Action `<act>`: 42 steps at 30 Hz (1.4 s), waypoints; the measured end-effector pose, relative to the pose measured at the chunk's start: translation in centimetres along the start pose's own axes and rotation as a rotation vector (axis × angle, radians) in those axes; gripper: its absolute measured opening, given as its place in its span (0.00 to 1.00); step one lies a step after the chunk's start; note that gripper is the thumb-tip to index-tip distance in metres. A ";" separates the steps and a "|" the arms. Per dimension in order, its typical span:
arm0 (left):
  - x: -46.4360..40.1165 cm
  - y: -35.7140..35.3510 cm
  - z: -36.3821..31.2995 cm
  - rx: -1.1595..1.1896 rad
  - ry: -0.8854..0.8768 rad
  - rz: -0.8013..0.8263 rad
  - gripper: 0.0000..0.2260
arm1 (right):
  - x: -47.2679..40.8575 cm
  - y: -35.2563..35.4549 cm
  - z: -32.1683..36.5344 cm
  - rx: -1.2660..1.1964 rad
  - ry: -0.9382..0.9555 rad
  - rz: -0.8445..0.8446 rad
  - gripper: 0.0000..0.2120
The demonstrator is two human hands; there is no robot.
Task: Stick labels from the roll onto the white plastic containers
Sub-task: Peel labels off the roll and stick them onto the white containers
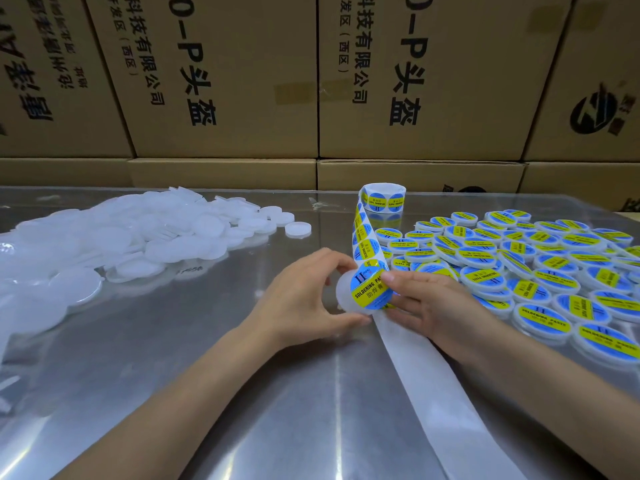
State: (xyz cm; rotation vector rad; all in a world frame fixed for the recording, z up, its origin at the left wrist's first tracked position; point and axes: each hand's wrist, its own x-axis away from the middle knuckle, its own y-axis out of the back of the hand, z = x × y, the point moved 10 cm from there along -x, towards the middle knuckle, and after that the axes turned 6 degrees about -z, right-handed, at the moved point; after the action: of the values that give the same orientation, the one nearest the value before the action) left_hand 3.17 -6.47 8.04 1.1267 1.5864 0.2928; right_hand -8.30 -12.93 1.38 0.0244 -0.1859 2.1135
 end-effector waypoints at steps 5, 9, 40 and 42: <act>0.0 0.1 -0.8 0.004 -0.024 -0.018 0.26 | -0.1 0.1 -0.2 0.018 -0.027 -0.028 0.25; -0.1 0.4 -1.4 0.008 -0.046 -0.041 0.25 | 0.1 0.1 0.0 0.024 -0.020 -0.040 0.24; 0.2 1.7 -1.2 0.131 0.055 -0.203 0.21 | 1.7 -0.4 4.3 0.332 0.573 -0.240 0.04; 0.2 1.9 -1.3 0.131 0.051 -0.212 0.21 | 1.7 -0.1 4.5 0.407 0.593 -0.267 0.06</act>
State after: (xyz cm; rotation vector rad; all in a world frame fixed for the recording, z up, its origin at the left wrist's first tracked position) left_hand 3.01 -4.87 9.73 1.0453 1.7747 0.0787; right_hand -9.39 -12.05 5.99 -0.3157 0.5694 1.7733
